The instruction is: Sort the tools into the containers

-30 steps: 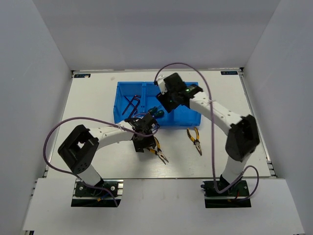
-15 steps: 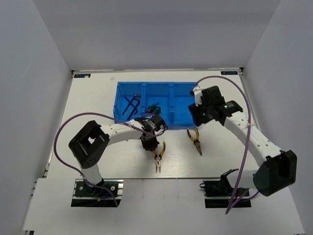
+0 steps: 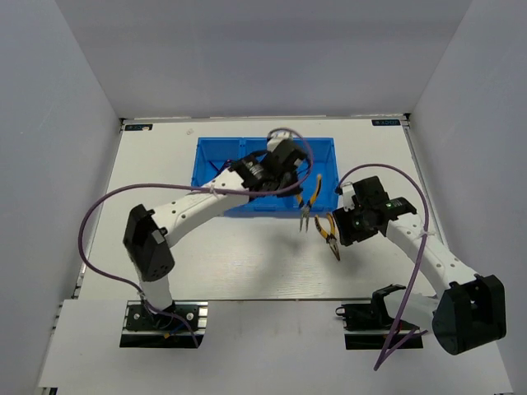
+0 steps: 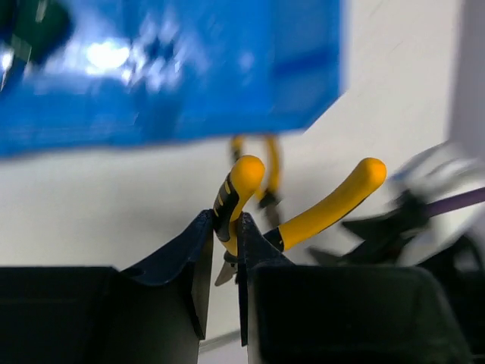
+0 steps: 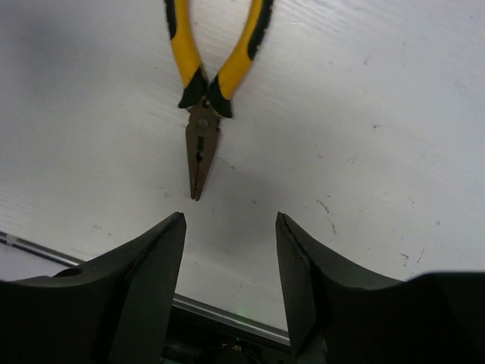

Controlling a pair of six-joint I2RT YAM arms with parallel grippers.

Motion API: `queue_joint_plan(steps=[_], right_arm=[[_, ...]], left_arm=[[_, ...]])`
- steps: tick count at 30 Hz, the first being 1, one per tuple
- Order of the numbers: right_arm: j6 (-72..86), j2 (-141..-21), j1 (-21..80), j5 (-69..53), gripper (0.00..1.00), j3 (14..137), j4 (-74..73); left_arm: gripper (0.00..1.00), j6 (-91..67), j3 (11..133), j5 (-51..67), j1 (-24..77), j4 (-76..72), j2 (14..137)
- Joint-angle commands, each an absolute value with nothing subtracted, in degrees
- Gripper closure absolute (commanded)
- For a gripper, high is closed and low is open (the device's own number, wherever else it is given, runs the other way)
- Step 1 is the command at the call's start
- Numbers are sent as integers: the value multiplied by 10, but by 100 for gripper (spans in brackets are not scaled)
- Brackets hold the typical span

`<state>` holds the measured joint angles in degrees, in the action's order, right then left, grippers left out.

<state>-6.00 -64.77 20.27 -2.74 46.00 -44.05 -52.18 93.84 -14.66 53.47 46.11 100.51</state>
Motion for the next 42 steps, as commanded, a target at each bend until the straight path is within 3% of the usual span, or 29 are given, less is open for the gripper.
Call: queue_joint_plan(steps=[1, 5, 9, 14, 16, 20, 21, 26, 27, 30, 33, 36, 42], right_arm=[[-42, -625, 189, -4, 44, 458, -408], [-25, -609, 172, 19, 53, 455, -403], [-15, -591, 165, 5, 53, 453, -399], [-5, -582, 156, -37, 49, 435, -388], [-4, -582, 157, -43, 49, 428, -386], [-10, -592, 156, -54, 45, 420, -375], [-11, -594, 156, -69, 44, 419, -374], [10, -641, 160, -106, 44, 387, -290], [13, -660, 159, -108, 44, 384, -277], [32, -711, 161, -105, 44, 384, -225], [52, -750, 160, -97, 44, 382, -157], [78, -773, 161, -83, 45, 381, -106], [101, -797, 163, -41, 50, 396, -89]], left_arm=[[100, -461, 1064, -198, 527, 451, 1070], [100, -421, 1178, -218, 510, 451, 1163], [100, -388, 1296, -238, 492, 468, 1250], [100, -366, 1306, -244, 474, 439, 1288], [95, -359, 1306, -238, 469, 418, 1294], [45, -348, 1327, -205, 458, 408, 1307], [23, -348, 1332, -205, 458, 408, 1313], [8, -324, 1332, -170, 458, 388, 1274], [0, -308, 1339, -170, 458, 382, 1261], [0, -286, 1339, -178, 458, 388, 1197], [0, -275, 1265, -204, 464, 388, 1124], [0, -281, 1058, -217, 471, 361, 989], [0, -367, 765, -253, 471, 390, 734]])
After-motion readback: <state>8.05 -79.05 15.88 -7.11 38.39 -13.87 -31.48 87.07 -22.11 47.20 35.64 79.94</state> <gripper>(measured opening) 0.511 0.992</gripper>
